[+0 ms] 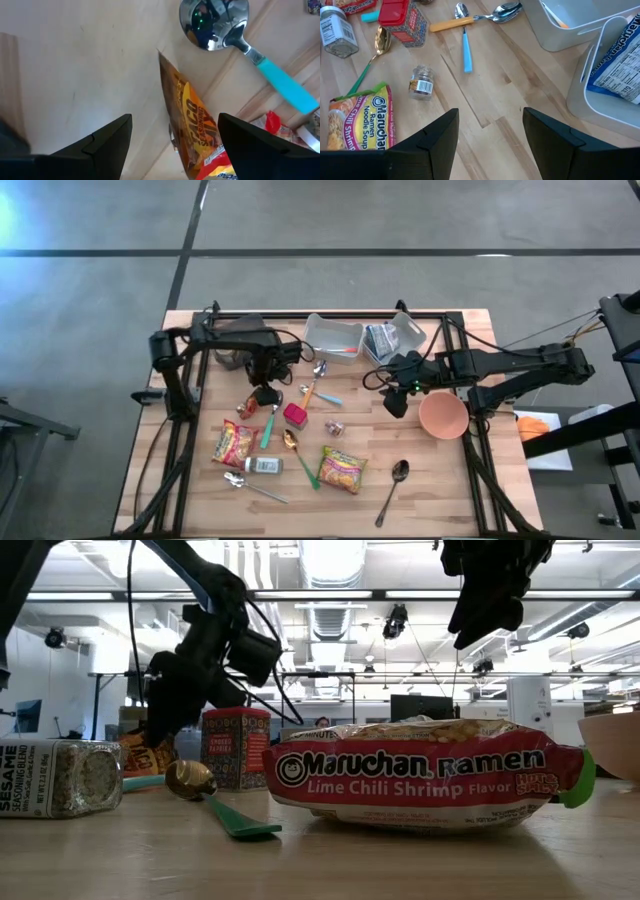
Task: Pick & Place Food Item
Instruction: Put the orange seasoning bag into the black bin
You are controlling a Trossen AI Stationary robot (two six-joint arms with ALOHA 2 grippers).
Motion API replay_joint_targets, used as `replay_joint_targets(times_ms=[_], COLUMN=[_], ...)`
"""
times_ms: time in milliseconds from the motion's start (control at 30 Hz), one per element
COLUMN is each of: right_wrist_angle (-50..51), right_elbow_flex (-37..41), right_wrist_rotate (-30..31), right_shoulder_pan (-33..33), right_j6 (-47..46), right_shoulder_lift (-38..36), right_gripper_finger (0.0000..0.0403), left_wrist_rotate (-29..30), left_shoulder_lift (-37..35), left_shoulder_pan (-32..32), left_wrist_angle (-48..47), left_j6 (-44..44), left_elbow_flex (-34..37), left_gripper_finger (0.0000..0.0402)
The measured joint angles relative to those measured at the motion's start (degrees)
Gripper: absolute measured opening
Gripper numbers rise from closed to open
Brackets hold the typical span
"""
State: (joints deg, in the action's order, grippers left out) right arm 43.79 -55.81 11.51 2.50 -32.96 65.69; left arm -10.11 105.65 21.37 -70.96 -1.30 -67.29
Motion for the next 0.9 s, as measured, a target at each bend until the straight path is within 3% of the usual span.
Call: replay_joint_targets(times_ms=[233,367,567,800,900], right_wrist_angle=[0.0,0.0,0.0,0.0,0.0], right_elbow_flex=[0.0,0.0,0.0,0.0,0.0], right_wrist_rotate=[0.0,0.0,0.0,0.0,0.0], right_shoulder_pan=[0.0,0.0,0.0,0.0,0.0], right_j6=[0.2,0.2,0.0,0.0,0.0], right_shoulder_lift=[0.0,0.0,0.0,0.0,0.0], right_gripper_finger=[0.0219,0.0219,0.0219,0.0219,0.0219], left_wrist_rotate=[0.0,0.0,0.0,0.0,0.2], left_shoulder_lift=[-0.5,-0.5,-0.5,-0.5,-0.5], left_shoulder_pan=[0.1,0.1,0.1,0.1,0.2], left_wrist_angle=[1.0,1.5,2.0,1.9,1.9], left_j6=[-1.4,-2.8,-4.7,-4.2,-1.9], left_elbow_flex=[0.0,0.0,0.1,0.1,0.1], left_gripper_finger=[0.0297,0.0276,0.0183,0.0029,0.0006])
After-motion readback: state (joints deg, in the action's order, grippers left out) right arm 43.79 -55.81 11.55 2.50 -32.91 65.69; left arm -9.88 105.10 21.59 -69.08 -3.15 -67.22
